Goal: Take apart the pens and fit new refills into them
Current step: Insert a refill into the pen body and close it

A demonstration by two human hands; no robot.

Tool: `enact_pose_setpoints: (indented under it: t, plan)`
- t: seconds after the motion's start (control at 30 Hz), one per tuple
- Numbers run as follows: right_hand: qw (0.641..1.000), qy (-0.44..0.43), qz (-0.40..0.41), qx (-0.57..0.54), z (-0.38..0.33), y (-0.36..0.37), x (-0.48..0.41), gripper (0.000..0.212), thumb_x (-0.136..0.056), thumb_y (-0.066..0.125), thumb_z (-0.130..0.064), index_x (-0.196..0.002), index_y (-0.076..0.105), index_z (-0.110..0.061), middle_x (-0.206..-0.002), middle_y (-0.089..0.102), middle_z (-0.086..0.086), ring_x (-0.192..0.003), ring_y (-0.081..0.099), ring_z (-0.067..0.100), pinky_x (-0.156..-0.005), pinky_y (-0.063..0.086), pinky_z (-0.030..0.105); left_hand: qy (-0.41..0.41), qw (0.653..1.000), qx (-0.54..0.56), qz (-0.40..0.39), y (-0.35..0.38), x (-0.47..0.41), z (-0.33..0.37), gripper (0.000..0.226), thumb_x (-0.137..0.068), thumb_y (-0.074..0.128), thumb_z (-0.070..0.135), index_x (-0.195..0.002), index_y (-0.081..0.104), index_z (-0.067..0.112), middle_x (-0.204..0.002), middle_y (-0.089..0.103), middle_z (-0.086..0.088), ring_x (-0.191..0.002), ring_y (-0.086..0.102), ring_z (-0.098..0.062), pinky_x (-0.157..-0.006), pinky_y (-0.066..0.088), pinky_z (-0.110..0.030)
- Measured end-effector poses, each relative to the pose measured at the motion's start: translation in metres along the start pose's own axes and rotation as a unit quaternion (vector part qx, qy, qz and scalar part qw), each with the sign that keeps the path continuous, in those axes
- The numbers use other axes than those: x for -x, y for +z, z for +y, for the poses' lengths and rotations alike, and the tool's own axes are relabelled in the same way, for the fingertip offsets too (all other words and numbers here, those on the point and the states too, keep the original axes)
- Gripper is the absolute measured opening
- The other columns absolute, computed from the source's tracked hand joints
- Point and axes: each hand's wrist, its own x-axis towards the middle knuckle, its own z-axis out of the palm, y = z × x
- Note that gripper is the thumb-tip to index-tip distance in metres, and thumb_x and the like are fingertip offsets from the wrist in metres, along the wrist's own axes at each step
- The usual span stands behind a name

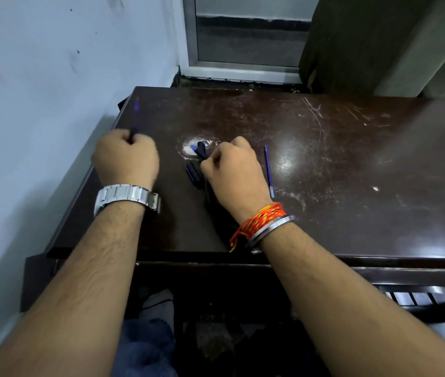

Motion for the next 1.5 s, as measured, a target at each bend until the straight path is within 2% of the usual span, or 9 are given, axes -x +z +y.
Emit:
enact_pose_setpoints:
  t: [0.13, 0.27, 0.4, 0.77, 0.9, 1.0, 1.23, 1.37, 1.5]
  plan:
    - [0.997, 0.029, 0.008, -0.065, 0.004, -0.006, -0.002, 0.018, -0.089, 0.061, -0.016, -0.085, 0.068, 0.001, -0.102, 0.053, 0.012, -0.083, 0.059, 0.029, -0.084, 0.048, 0.037, -0.095, 0.990, -0.103, -0.012, -0.017, -0.005, -0.007, 0.008, -0.085, 0.050, 0.007, -0.079, 0.051, 0.002, -0.116, 0.065, -0.030, -0.110, 0.060, -0.049, -0.087, 0.048, -0.044]
    - [0.996, 0.038, 0.004, -0.078, 0.003, -0.004, -0.001, 0.019, -0.090, 0.062, -0.019, -0.086, 0.068, -0.002, -0.102, 0.053, 0.009, -0.082, 0.059, 0.026, -0.082, 0.047, 0.033, -0.077, 0.987, -0.130, -0.050, -0.013, -0.007, -0.008, 0.018, -0.082, 0.052, 0.007, -0.066, 0.045, 0.006, -0.072, 0.053, -0.012, -0.079, 0.054, -0.040, -0.072, 0.041, -0.037]
    - [0.994, 0.060, 0.003, -0.093, 0.004, -0.006, -0.002, 0.017, -0.090, 0.060, -0.022, -0.084, 0.067, -0.008, -0.100, 0.060, 0.009, -0.084, 0.060, 0.026, -0.081, 0.052, 0.036, -0.053, 0.988, -0.127, -0.072, -0.006, -0.004, -0.010, 0.012, -0.078, 0.054, 0.005, -0.076, 0.064, 0.000, -0.061, 0.048, -0.005, -0.052, 0.045, -0.023, -0.050, 0.034, -0.028]
    - [0.981, 0.126, 0.018, -0.147, 0.008, -0.007, -0.008, 0.022, -0.086, 0.059, -0.026, -0.071, 0.063, -0.011, -0.074, 0.071, 0.007, -0.074, 0.068, 0.021, -0.068, 0.054, 0.031, 0.011, 0.995, -0.066, -0.068, 0.012, 0.010, -0.003, 0.016, -0.080, 0.058, 0.013, -0.070, 0.070, 0.015, -0.059, 0.056, 0.006, -0.054, 0.049, -0.008, -0.045, 0.028, -0.014]
    - [0.955, 0.164, 0.046, -0.242, 0.009, -0.008, -0.009, 0.015, -0.078, 0.065, -0.024, -0.067, 0.064, -0.013, -0.059, 0.073, 0.005, -0.065, 0.075, 0.020, -0.071, 0.063, 0.044, 0.007, 0.993, -0.004, -0.115, 0.017, 0.016, -0.001, 0.020, -0.076, 0.065, 0.023, -0.057, 0.070, 0.023, -0.060, 0.068, 0.004, -0.066, 0.071, -0.024, -0.062, 0.053, -0.023]
    - [0.925, 0.190, 0.065, -0.323, 0.010, -0.008, -0.010, 0.013, -0.068, 0.071, -0.023, -0.061, 0.063, -0.017, -0.053, 0.071, 0.003, -0.058, 0.075, 0.018, -0.068, 0.064, 0.047, -0.012, 0.979, 0.070, -0.193, 0.022, 0.026, 0.004, 0.022, -0.071, 0.072, 0.029, -0.058, 0.072, 0.048, -0.061, 0.073, 0.006, -0.065, 0.075, -0.021, -0.072, 0.064, -0.039]
    - [0.899, 0.222, 0.104, -0.362, 0.015, -0.012, -0.015, 0.023, -0.057, 0.075, -0.028, -0.045, 0.057, -0.019, -0.049, 0.068, 0.001, -0.058, 0.073, 0.025, -0.069, 0.063, 0.052, -0.042, 0.940, 0.159, -0.298, 0.032, 0.040, 0.009, 0.013, -0.067, 0.081, 0.018, -0.063, 0.077, 0.030, -0.061, 0.073, 0.003, -0.057, 0.070, -0.015, -0.060, 0.057, -0.029]
    - [0.877, 0.213, 0.103, -0.418, 0.019, -0.015, -0.018, 0.009, -0.066, 0.071, -0.017, -0.072, 0.066, -0.013, -0.065, 0.072, 0.009, -0.053, 0.069, 0.017, -0.054, 0.058, 0.034, -0.035, 0.933, 0.167, -0.317, 0.034, 0.042, 0.009, 0.023, -0.071, 0.081, 0.013, -0.062, 0.077, 0.035, -0.057, 0.071, 0.006, -0.056, 0.070, -0.014, -0.062, 0.058, -0.031]
    - [0.839, 0.226, 0.084, -0.488, 0.017, -0.019, -0.024, 0.018, -0.086, 0.060, -0.005, -0.101, 0.067, -0.014, -0.070, 0.063, -0.002, -0.052, 0.055, 0.008, -0.048, 0.044, 0.023, -0.029, 0.928, 0.172, -0.331, 0.033, 0.044, 0.008, 0.025, -0.073, 0.082, 0.009, -0.060, 0.076, 0.030, -0.061, 0.070, 0.000, -0.056, 0.068, -0.018, -0.065, 0.060, -0.035]
